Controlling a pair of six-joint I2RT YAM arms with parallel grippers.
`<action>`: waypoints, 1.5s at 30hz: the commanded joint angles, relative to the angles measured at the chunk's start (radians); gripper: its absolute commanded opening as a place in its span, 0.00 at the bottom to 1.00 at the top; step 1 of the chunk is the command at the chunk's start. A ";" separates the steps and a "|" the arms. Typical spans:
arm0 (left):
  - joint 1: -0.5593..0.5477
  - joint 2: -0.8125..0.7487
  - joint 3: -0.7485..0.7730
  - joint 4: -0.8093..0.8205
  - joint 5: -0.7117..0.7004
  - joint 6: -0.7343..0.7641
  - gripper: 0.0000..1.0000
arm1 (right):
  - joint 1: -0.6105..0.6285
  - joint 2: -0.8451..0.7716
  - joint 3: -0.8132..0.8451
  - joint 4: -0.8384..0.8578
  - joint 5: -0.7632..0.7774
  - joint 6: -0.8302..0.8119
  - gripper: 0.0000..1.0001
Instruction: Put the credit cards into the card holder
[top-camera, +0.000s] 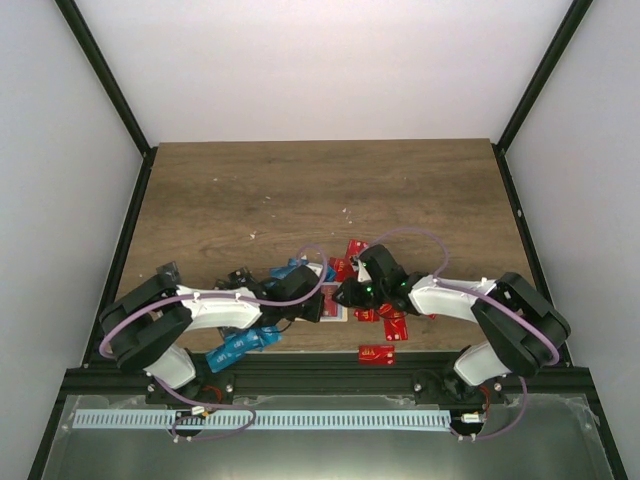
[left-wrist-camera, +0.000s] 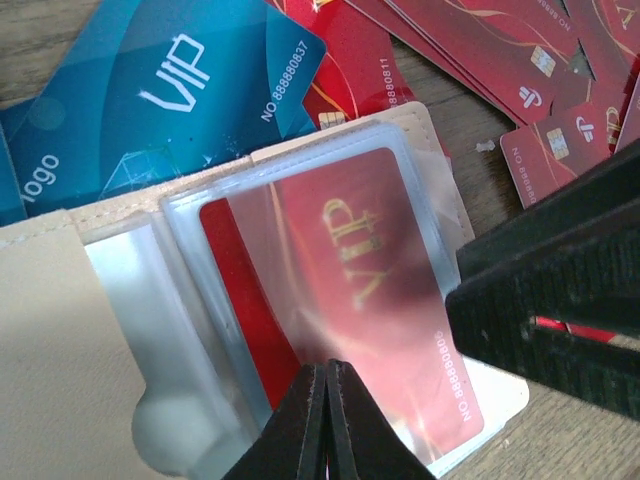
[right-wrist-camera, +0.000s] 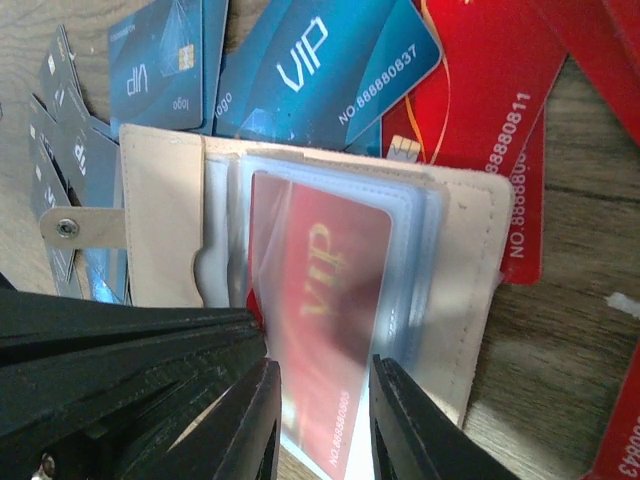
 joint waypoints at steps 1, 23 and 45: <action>0.004 -0.052 -0.032 -0.016 0.000 -0.011 0.04 | -0.006 0.004 0.042 -0.035 0.050 -0.004 0.27; 0.002 -0.028 -0.018 -0.054 0.002 0.012 0.04 | -0.006 -0.020 0.034 -0.042 0.058 -0.008 0.27; 0.002 -0.014 -0.055 -0.015 0.011 -0.010 0.04 | -0.006 0.027 0.035 0.040 -0.031 -0.002 0.27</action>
